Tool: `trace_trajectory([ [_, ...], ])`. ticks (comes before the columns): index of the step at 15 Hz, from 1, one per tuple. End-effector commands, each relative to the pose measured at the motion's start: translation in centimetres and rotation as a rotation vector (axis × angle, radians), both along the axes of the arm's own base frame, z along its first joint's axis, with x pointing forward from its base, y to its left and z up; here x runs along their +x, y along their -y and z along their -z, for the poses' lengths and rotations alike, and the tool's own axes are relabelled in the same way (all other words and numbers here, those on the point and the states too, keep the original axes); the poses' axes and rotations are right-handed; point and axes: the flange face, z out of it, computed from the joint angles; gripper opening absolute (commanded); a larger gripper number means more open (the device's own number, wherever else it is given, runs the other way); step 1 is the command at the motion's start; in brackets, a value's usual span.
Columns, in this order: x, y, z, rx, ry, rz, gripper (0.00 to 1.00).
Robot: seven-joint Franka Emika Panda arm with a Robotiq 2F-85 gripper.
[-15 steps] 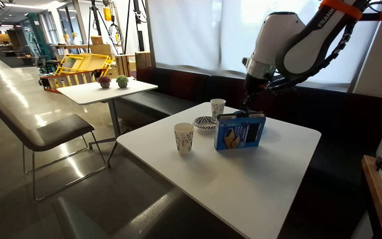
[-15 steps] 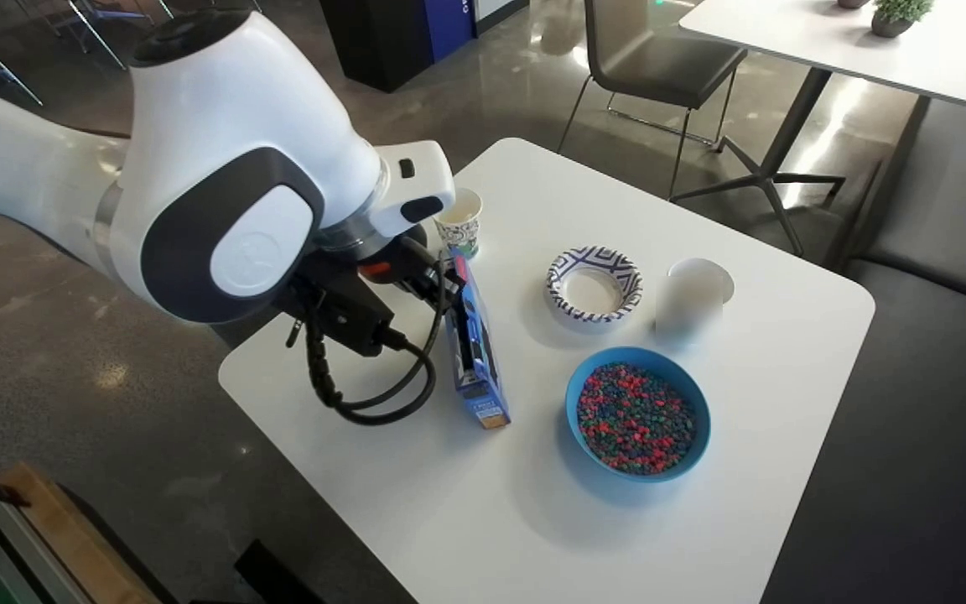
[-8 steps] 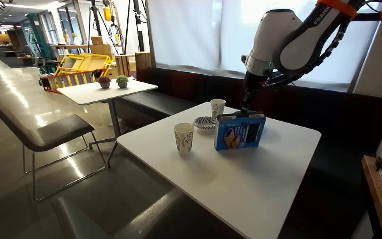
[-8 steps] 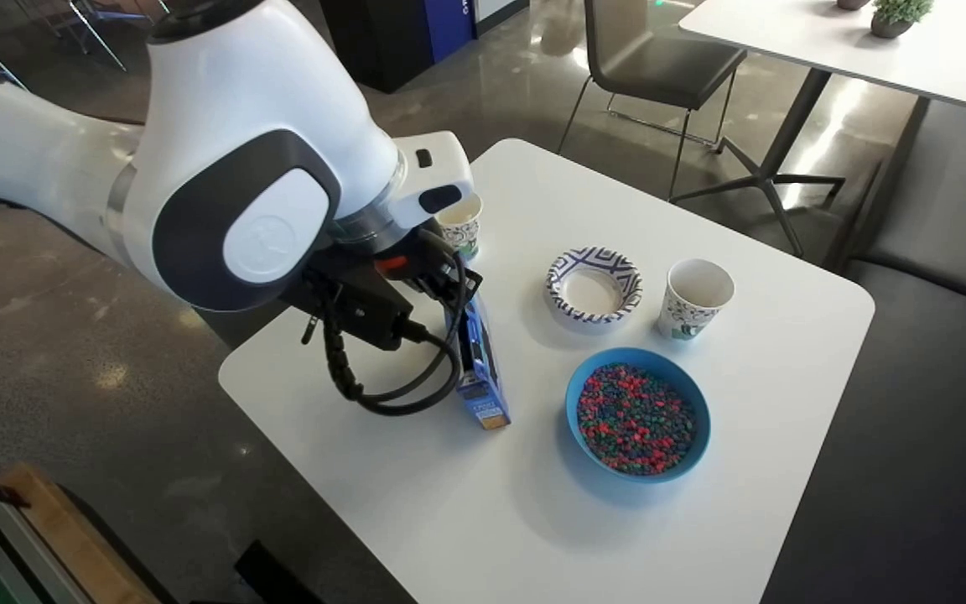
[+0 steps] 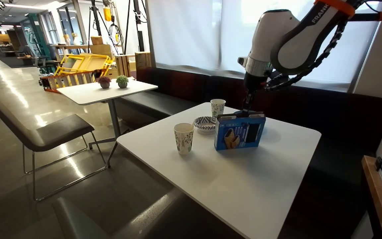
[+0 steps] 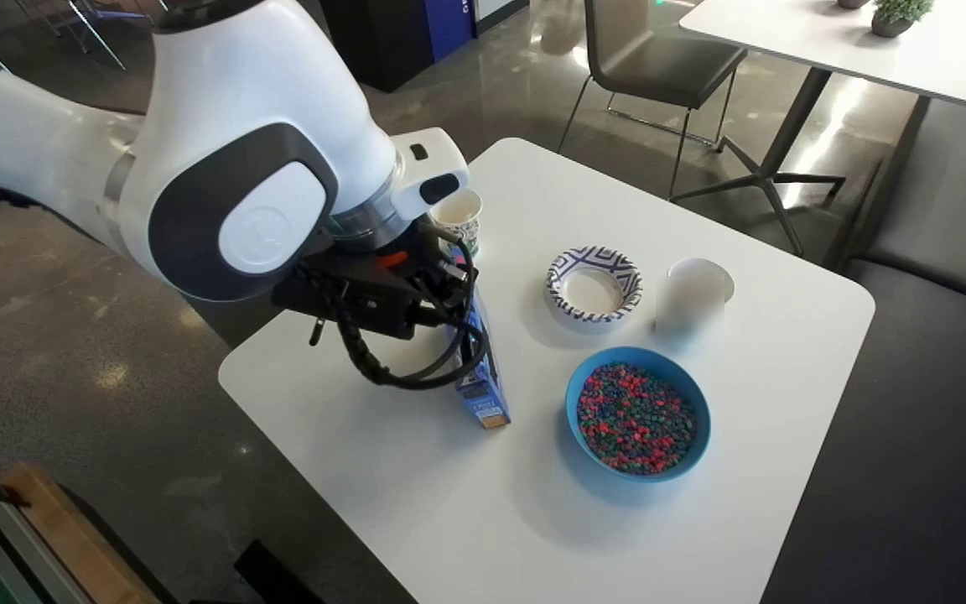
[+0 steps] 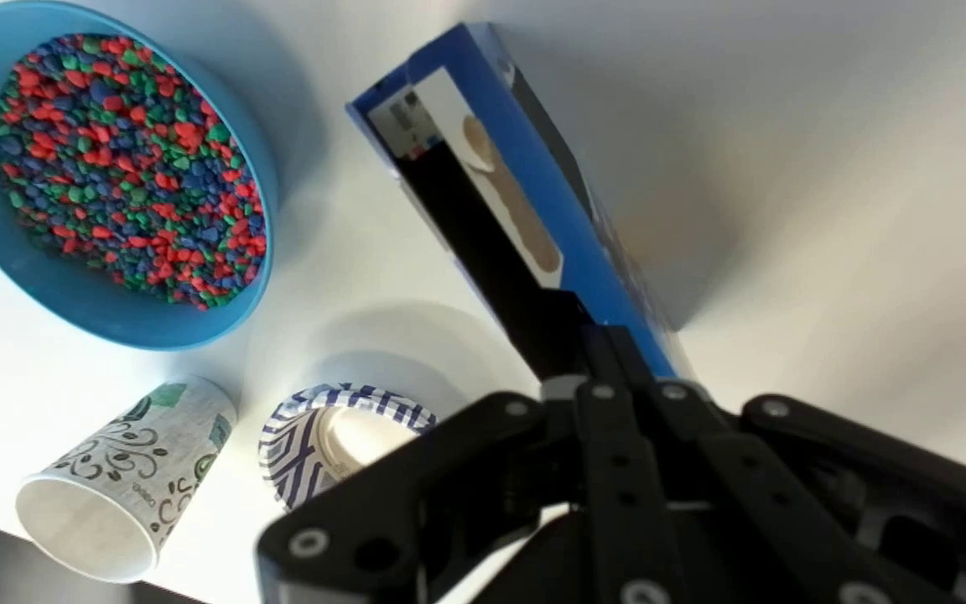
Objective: Remove a blue packet from the blue box and put it on the table
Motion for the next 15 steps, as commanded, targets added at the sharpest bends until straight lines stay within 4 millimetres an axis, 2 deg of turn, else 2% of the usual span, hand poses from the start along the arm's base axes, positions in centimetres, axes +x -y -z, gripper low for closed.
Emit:
trace_trajectory([
  [1, 0.1, -0.4, 0.5, 0.009, -0.052, -0.087, 0.0],
  [7, 0.9, 0.2, 0.0, -0.036, -0.024, -0.169, 0.0],
  [15, 1.1, 0.7, 1.1, -0.057, -0.06, -0.28, 0.0],
])
